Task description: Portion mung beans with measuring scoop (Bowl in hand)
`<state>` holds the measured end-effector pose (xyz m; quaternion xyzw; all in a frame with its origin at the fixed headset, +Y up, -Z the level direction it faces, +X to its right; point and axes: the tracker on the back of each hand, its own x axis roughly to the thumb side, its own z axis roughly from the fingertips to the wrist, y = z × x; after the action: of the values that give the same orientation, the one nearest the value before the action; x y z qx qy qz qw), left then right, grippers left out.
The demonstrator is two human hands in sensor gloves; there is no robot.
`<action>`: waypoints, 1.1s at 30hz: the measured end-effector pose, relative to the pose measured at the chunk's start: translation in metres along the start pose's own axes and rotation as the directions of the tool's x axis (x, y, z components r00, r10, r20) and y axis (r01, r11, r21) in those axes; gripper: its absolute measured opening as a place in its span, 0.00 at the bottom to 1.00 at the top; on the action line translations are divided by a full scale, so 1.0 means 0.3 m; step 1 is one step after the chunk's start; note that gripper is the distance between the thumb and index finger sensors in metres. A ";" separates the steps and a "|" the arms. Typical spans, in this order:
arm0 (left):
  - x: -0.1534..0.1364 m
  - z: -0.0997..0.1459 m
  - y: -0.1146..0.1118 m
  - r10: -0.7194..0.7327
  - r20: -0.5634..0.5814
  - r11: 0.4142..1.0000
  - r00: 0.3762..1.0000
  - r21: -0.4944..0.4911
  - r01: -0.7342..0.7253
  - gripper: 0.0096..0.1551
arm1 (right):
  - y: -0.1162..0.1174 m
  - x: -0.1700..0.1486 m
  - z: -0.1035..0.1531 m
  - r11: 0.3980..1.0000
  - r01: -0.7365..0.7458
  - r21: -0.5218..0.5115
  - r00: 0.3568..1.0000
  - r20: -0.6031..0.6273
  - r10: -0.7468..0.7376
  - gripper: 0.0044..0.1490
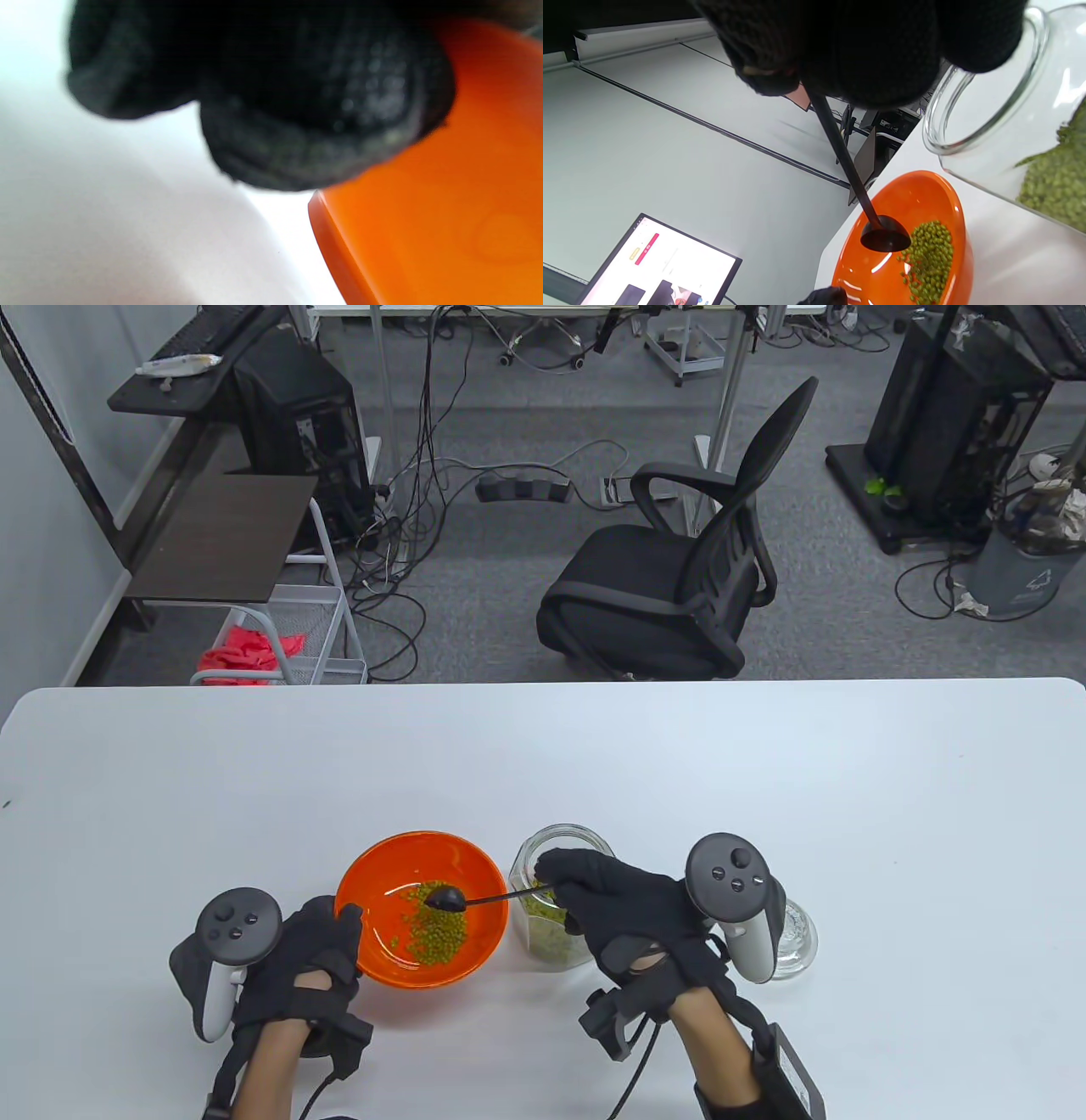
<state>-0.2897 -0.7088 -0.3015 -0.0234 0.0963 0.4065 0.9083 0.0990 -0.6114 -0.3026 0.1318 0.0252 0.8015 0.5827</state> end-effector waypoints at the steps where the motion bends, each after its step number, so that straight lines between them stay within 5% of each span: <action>1: 0.000 0.000 0.000 0.000 -0.001 1.000 1.000 0.000 0.000 0.30 | -0.010 0.003 0.002 1.000 0.007 -0.010 1.000 0.004 -0.006 0.24; 13: 0.000 0.001 0.000 -0.010 -0.003 1.000 1.000 0.001 0.010 0.30 | -0.171 0.014 0.048 0.977 0.114 -0.181 0.993 0.037 -0.109 0.25; 20: 0.000 0.000 0.000 -0.017 -0.004 1.000 1.000 0.005 0.017 0.31 | -0.238 0.029 0.082 0.947 -0.019 -0.321 0.999 0.023 0.027 0.24; 27: 0.000 0.000 0.000 -0.015 -0.005 1.000 1.000 0.005 0.015 0.30 | -0.218 0.056 0.088 0.904 -0.217 -0.368 0.974 -0.026 0.223 0.24; 33: 0.000 0.000 0.000 -0.016 -0.004 1.000 1.000 0.005 0.016 0.30 | -0.116 0.047 0.046 0.847 -0.419 -0.327 0.904 -0.062 0.423 0.23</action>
<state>-0.2897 -0.7087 -0.3015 -0.0229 0.0989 0.3991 0.9113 0.1305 -0.5886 -0.2935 0.0388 -0.1434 0.9013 0.4069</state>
